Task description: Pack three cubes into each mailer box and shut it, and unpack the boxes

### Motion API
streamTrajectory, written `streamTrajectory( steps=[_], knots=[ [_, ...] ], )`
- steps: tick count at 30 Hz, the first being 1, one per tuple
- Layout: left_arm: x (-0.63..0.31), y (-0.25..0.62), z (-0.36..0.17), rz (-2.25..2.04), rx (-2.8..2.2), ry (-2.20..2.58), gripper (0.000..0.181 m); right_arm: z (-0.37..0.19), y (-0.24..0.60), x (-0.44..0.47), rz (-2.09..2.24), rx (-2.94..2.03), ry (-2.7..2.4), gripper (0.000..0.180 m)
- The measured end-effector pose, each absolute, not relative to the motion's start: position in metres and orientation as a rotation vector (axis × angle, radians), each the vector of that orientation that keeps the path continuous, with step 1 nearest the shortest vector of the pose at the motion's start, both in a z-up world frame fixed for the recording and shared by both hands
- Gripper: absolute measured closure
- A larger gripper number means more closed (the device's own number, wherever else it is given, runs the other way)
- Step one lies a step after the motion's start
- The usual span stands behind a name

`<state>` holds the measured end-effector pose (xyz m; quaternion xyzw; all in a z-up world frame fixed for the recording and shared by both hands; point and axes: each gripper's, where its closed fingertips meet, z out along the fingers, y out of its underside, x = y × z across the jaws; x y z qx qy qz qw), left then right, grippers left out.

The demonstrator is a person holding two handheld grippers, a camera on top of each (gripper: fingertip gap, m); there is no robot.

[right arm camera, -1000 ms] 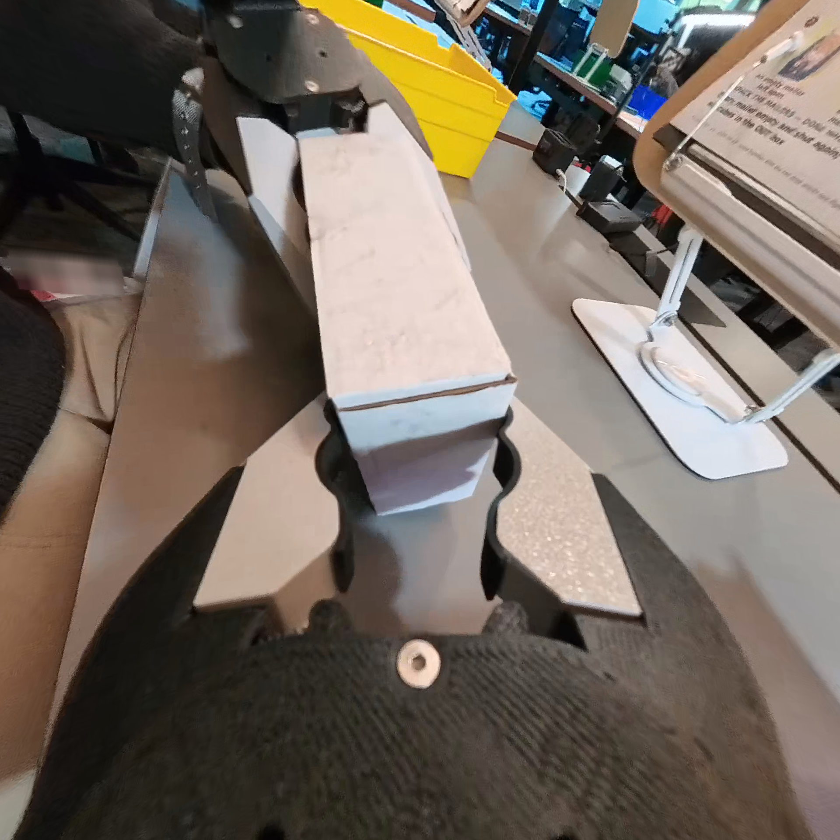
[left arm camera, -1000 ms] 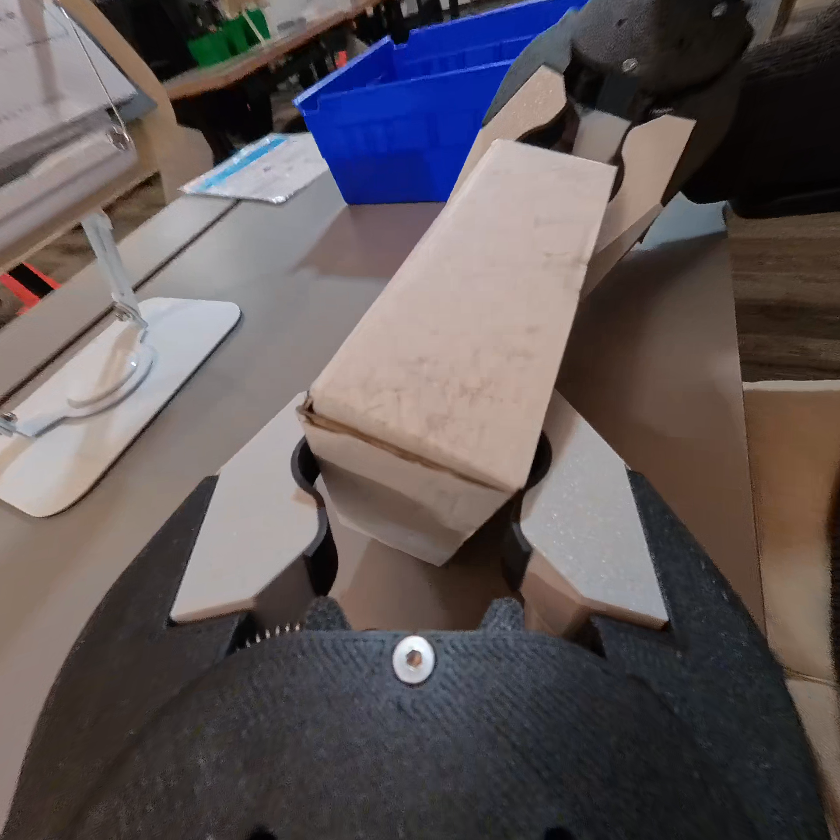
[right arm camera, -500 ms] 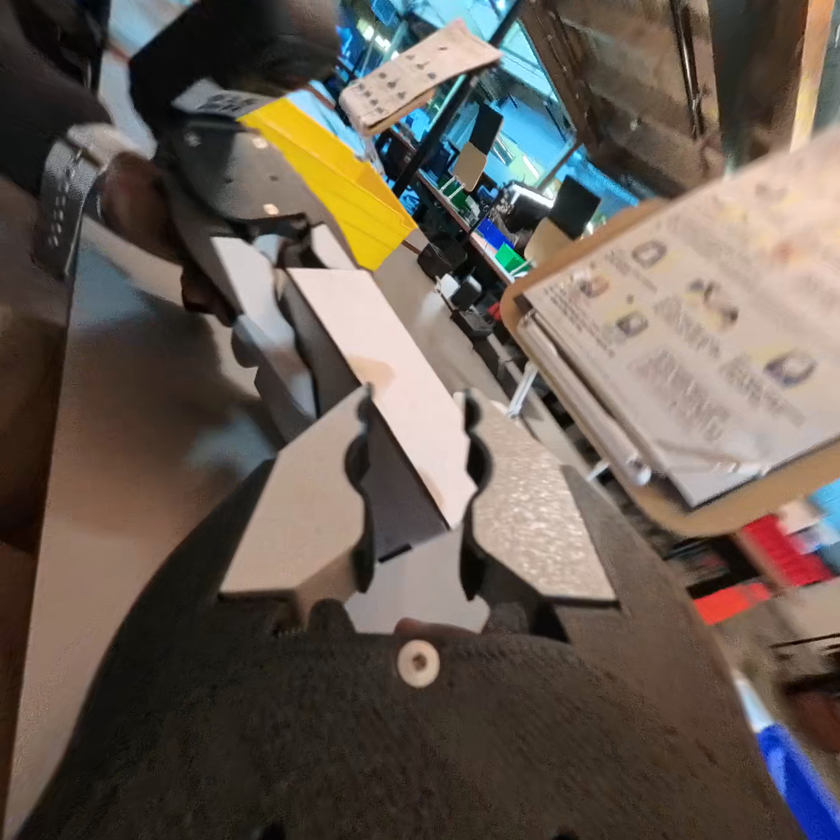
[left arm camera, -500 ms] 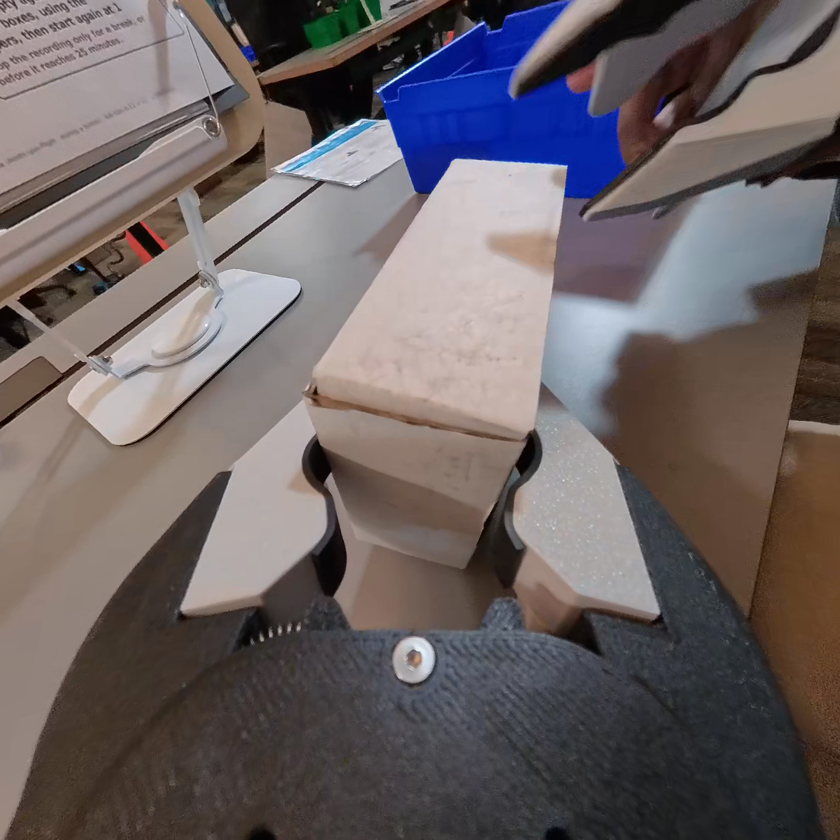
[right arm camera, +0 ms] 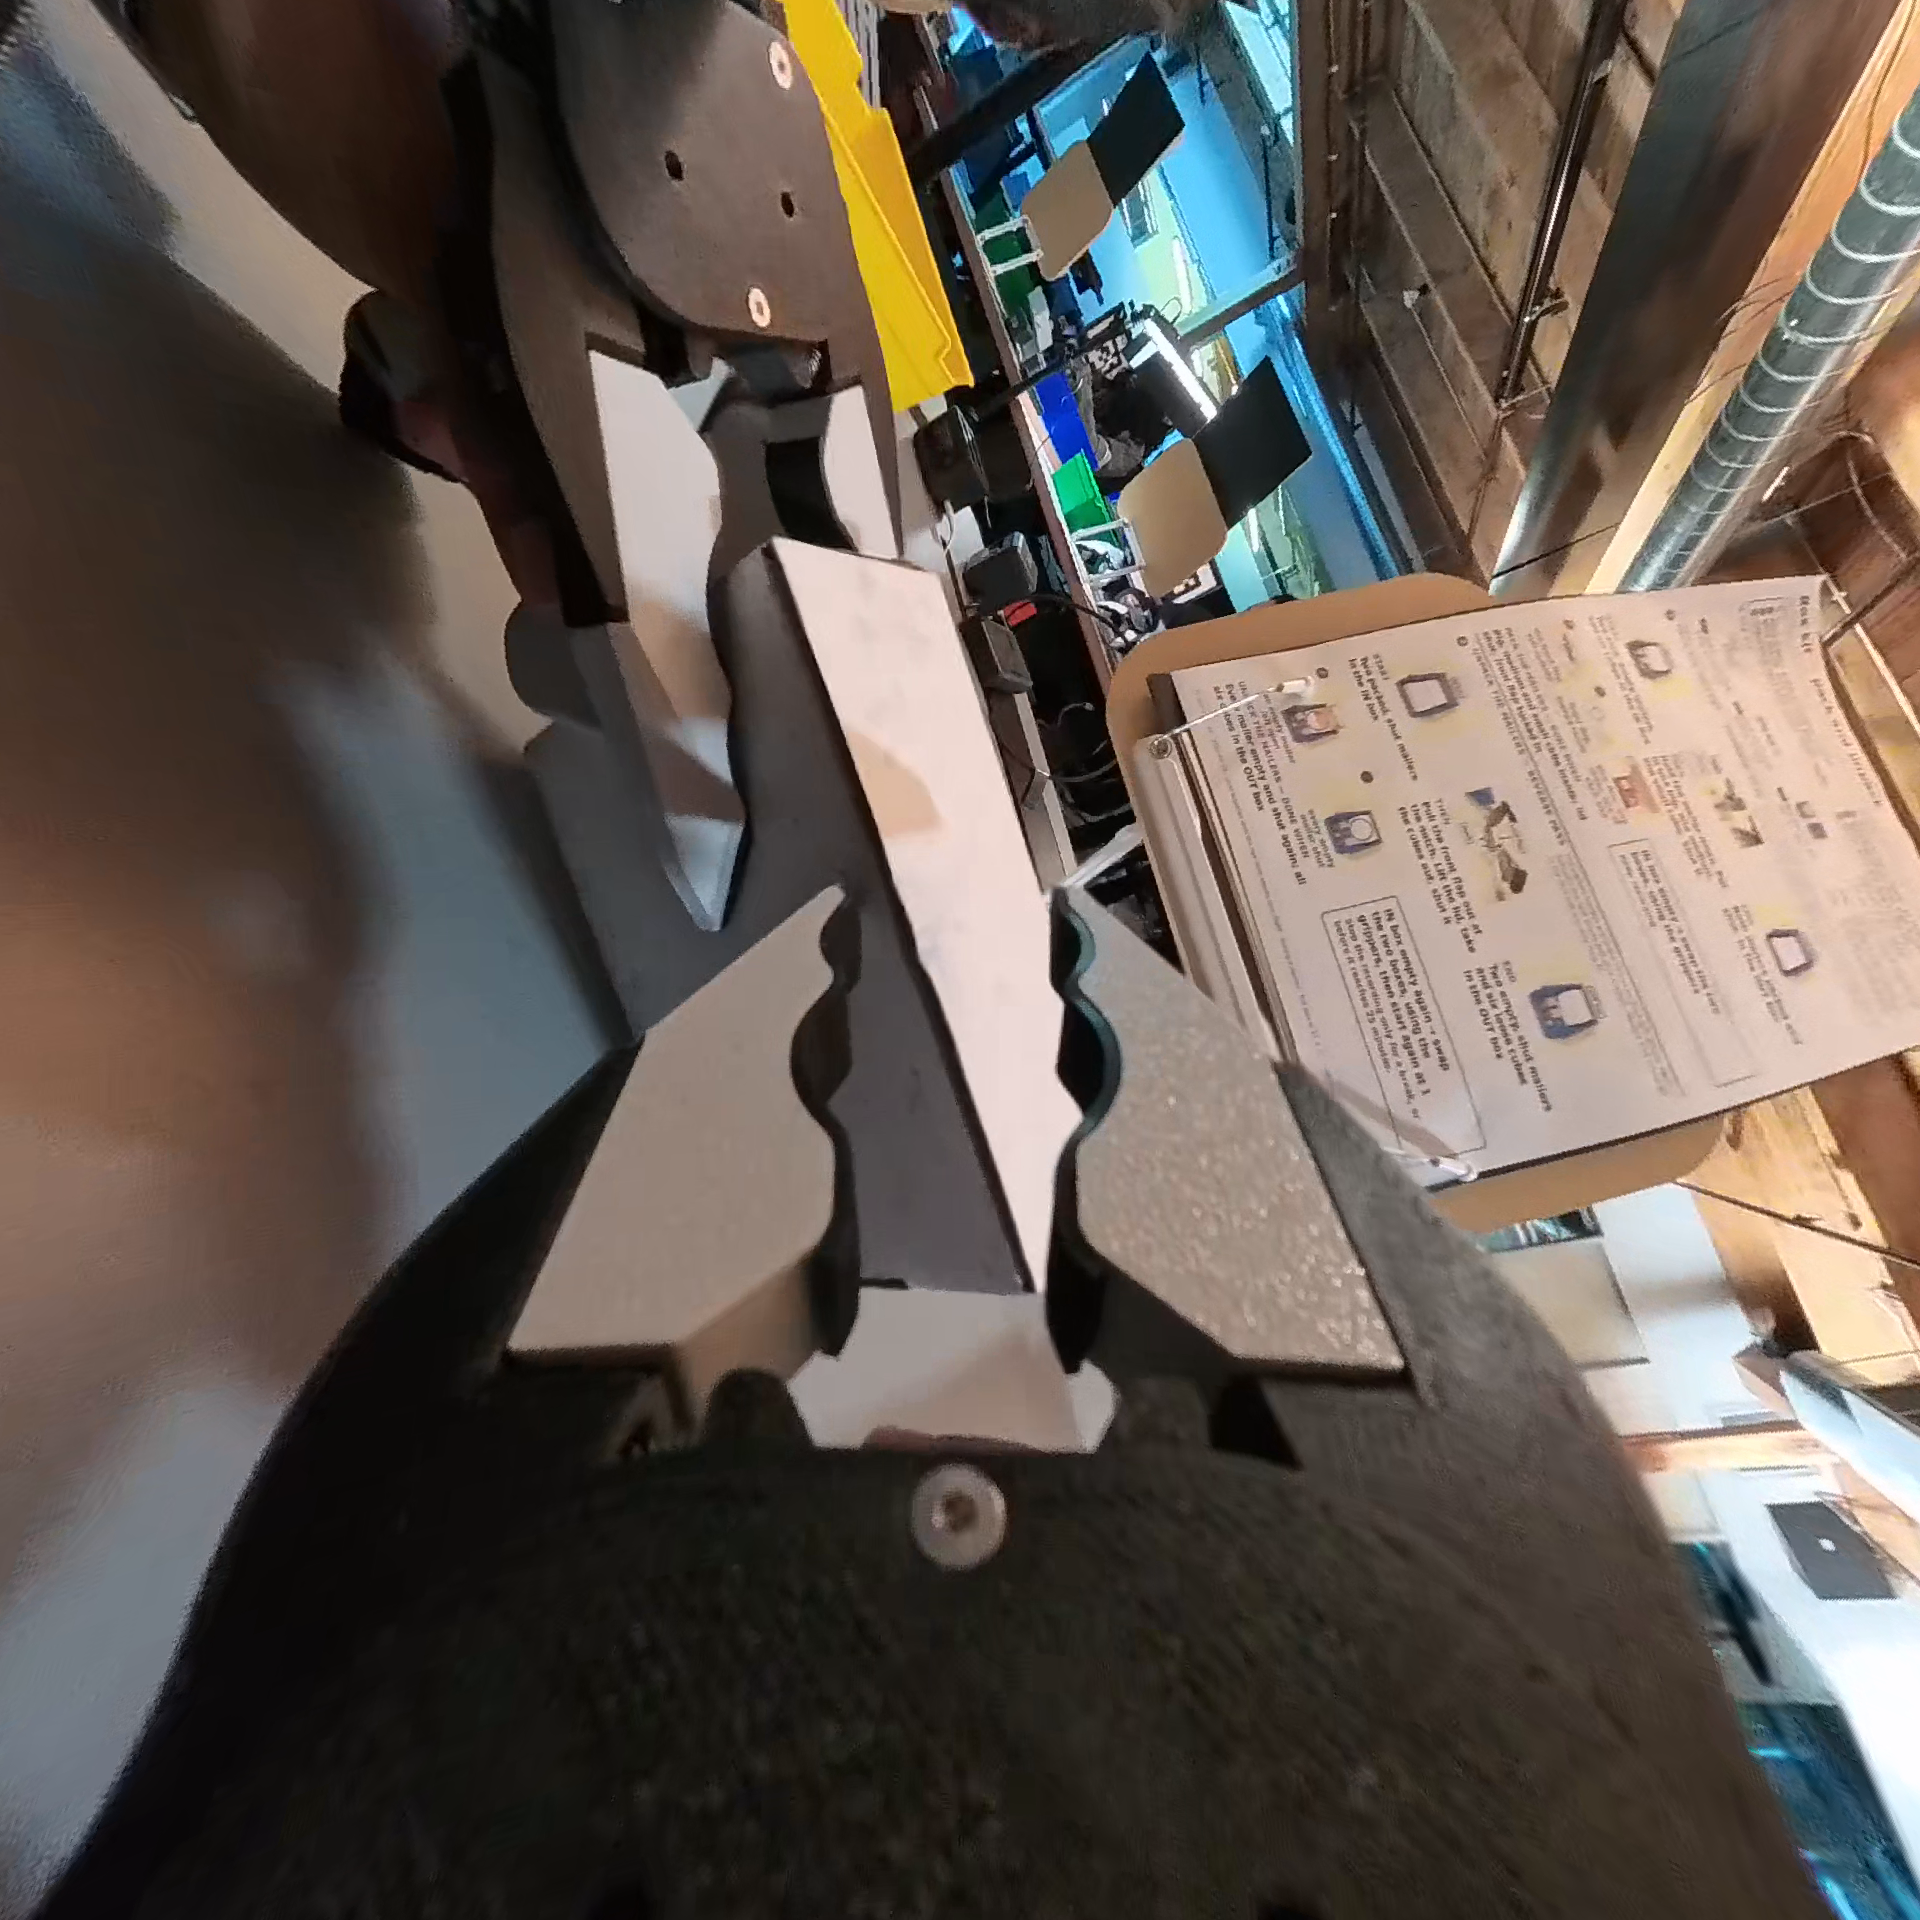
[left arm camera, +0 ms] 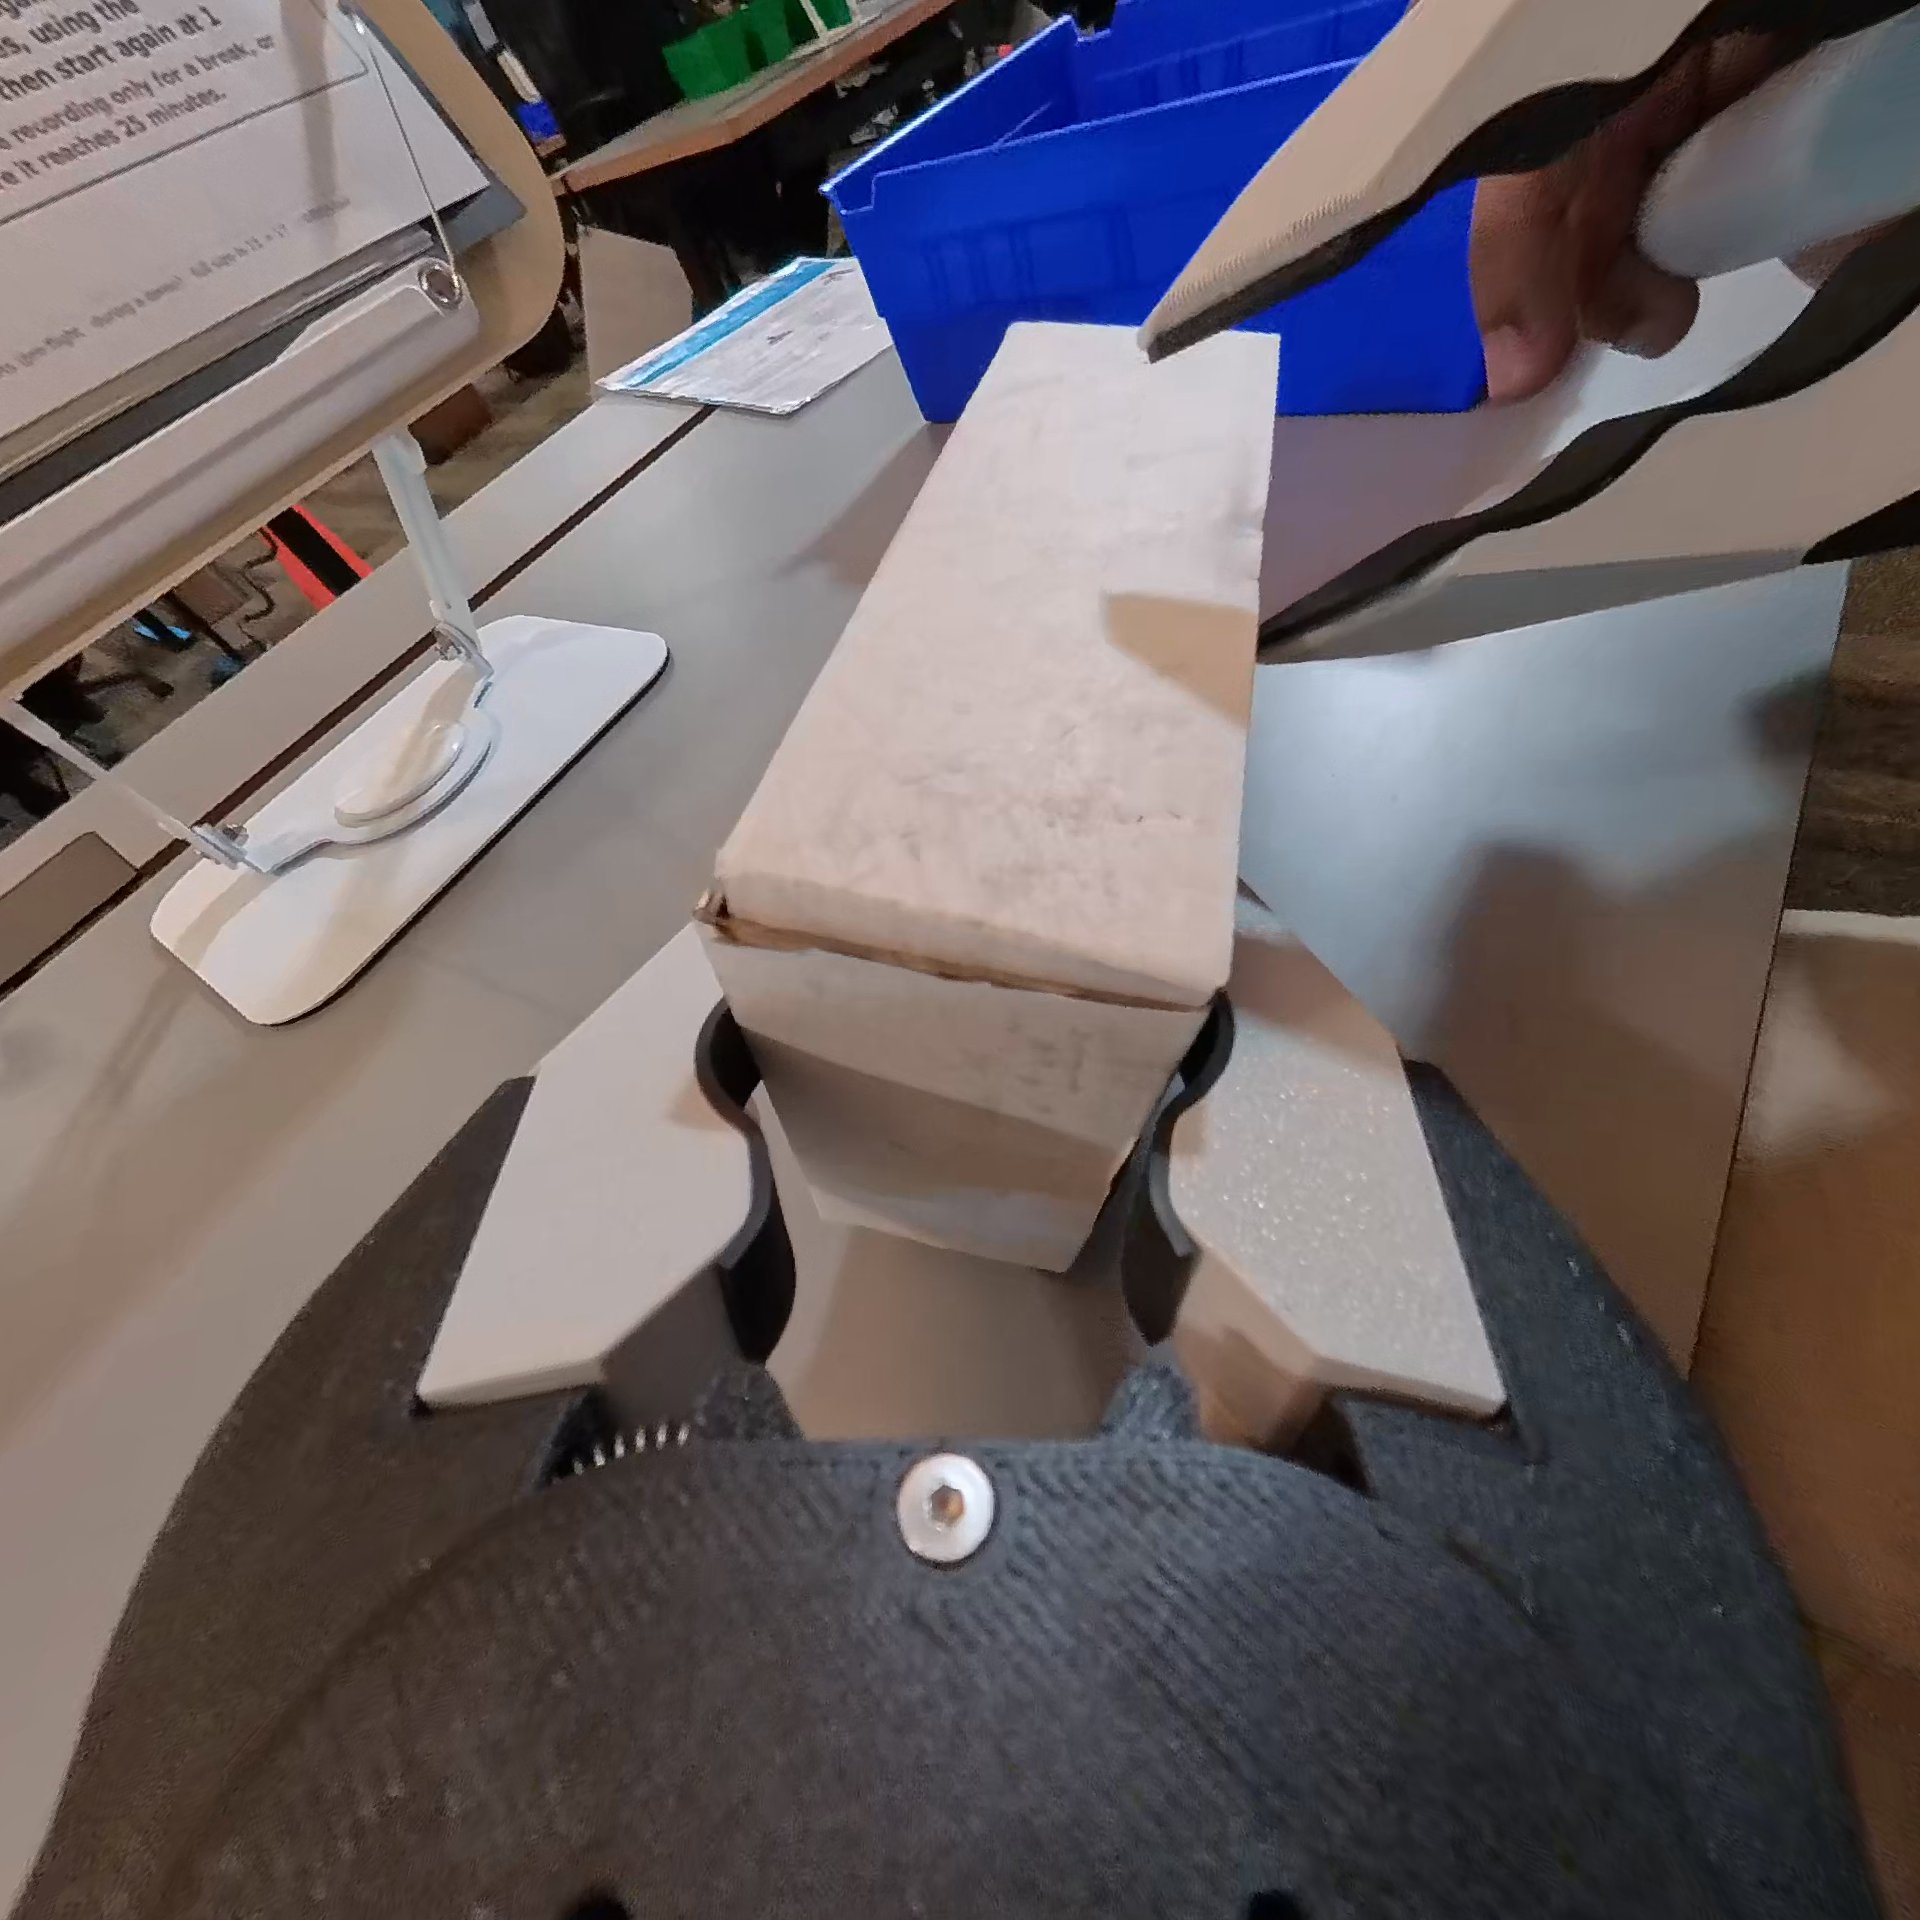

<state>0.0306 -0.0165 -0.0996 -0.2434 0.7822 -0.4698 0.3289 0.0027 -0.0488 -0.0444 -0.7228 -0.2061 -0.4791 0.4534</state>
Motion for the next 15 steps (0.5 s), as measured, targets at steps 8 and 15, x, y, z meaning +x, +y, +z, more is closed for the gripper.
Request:
streamTrajectory(
  steps=[8, 15],
  knots=[
    [0.0299, -0.0155, -0.0998, -1.207, -0.602, 2.052, 0.102, -0.0414, -0.0474, -0.0018, -1.198, -1.766, -0.533, 0.145],
    [0.0301, -0.0145, -0.1024, -1.120, -0.555, 2.047, 0.103, -0.0416, -0.0492, -0.0018, -1.226, -1.777, -0.550, 0.137]
  ],
)
